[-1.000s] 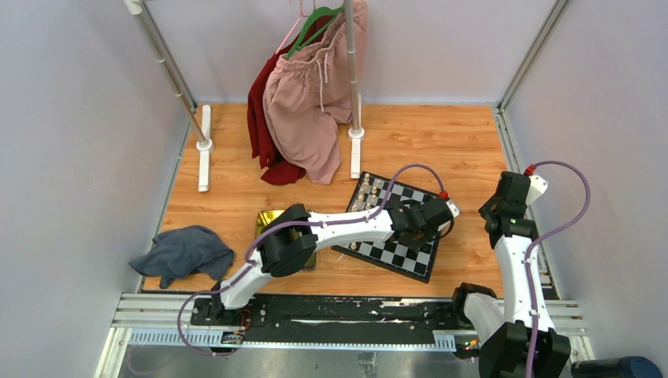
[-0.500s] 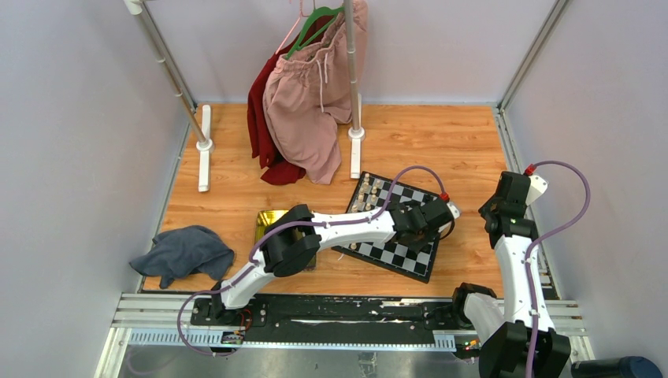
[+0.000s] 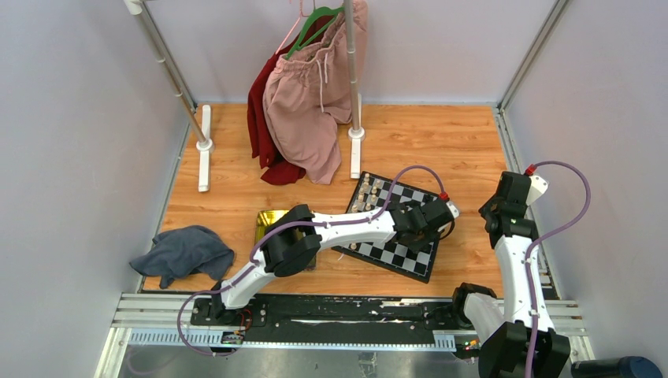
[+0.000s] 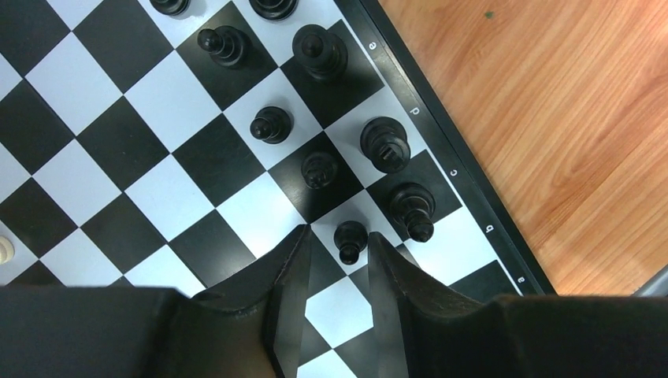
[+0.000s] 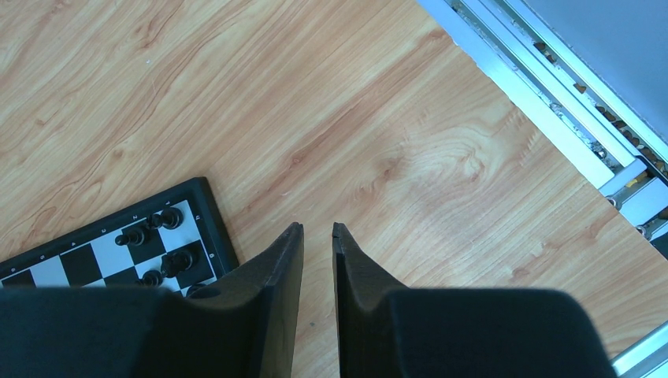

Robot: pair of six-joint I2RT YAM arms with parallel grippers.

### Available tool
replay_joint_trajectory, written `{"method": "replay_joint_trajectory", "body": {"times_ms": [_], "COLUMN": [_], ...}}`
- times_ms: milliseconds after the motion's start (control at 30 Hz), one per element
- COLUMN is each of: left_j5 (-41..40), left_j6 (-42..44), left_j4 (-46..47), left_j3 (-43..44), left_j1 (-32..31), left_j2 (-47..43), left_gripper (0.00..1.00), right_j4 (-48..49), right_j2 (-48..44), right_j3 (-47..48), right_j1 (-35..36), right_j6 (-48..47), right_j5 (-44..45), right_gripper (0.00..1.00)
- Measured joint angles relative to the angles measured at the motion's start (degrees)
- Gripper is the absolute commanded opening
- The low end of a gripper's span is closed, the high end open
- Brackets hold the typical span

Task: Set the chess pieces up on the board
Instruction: Place the chess piece on the chessboard, then pick up the chess piece from the storage box.

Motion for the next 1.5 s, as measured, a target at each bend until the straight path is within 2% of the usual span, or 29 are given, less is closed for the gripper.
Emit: {"method": "replay_joint_trajectory", "body": {"times_ms": [367, 633, 733, 833, 1100, 1267, 1500], "left_j5": [-3.2, -6.8, -8.2, -10.1, -17.2, -20.3, -23.3], "left_j6": [0.0, -0.1, -0.7, -1.9, -8.4, -14.8, -21.9], "left_j4": [-1.0, -3.8, -4.5, -5.1, -6.0, -6.6, -8.2], "left_j3": [-0.2, -4.8, -6.6, -9.8, -26.0, -40.9, -53.5], "left_j1": [0.0, 0.0, 0.0, 0.0, 2.2, 9.8, 18.6], "left_j2": [-0.2, -6.5, -10.7, -16.6, -34.2, -45.5, -54.9], "left_gripper": [0.39, 0.57, 0.66, 0.69, 0.68, 0.68, 0.68], "right_j4": [0.0, 0.0, 0.0, 0.0, 0.0, 0.0, 0.1], "right_j2": [-0.2, -0.5, -0.5, -0.5, -0.9, -0.9, -0.8], "right_j3": [0.0, 0.0, 0.0, 0.0, 0.0, 0.0, 0.0], "right_j1": [0.0, 0.0, 0.0, 0.0, 0.0, 0.2, 0.7], "right_j6": [0.0, 0.0, 0.0, 0.0, 0.0, -0.1, -0.1], "right_j5": [-0.5, -1.2, -1.5, -1.9, -2.9, -4.0, -5.8], "right_gripper": [0.24, 0.24, 0.24, 0.24, 0.24, 0.23, 0.23]}}
